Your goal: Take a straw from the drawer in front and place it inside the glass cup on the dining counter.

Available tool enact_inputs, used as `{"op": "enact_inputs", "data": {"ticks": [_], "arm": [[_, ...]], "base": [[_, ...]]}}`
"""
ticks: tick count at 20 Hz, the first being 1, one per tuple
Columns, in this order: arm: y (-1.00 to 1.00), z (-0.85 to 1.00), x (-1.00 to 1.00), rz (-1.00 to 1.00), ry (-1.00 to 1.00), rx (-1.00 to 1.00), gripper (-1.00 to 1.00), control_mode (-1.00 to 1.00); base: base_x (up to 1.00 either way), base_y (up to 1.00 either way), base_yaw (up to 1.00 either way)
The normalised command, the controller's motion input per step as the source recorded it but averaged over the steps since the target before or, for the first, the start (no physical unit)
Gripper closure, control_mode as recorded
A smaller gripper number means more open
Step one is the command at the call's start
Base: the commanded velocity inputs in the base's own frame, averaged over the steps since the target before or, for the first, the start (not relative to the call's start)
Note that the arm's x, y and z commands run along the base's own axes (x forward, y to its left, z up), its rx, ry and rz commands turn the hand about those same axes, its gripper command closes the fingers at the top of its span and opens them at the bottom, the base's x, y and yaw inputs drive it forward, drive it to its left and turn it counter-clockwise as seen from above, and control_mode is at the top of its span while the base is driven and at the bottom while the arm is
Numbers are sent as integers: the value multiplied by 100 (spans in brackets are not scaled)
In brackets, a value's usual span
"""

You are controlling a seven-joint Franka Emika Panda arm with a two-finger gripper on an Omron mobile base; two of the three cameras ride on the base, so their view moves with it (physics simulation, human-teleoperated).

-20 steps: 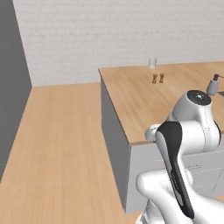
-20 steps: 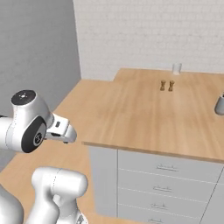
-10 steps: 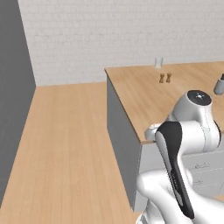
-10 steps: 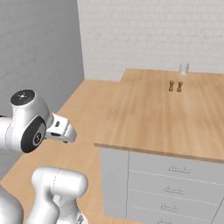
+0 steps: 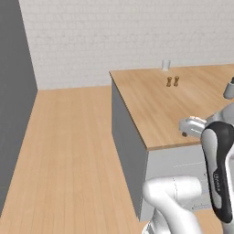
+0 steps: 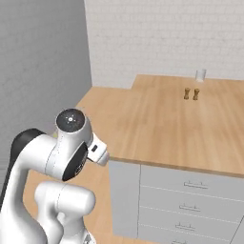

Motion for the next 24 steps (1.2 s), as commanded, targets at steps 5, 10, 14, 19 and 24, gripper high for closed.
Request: {"op": "enact_inputs", "data": {"ticks": [5,10,14,19,24], "arm": [[-100,-41,-6,-28,-13,34,-100,-100],[-85,-73,-13,-31,-6,22,-100,-100],[-67,-79,-21,-39,-5,20,-100,-100],[-82,-63,-5,-41,0,15,-100,-100],[-99,-40,0,-26,0,12,-100,-100]], "base": [[0,0,0],[0,0,0],[0,0,0],[0,0,0],[0,0,0]]}}
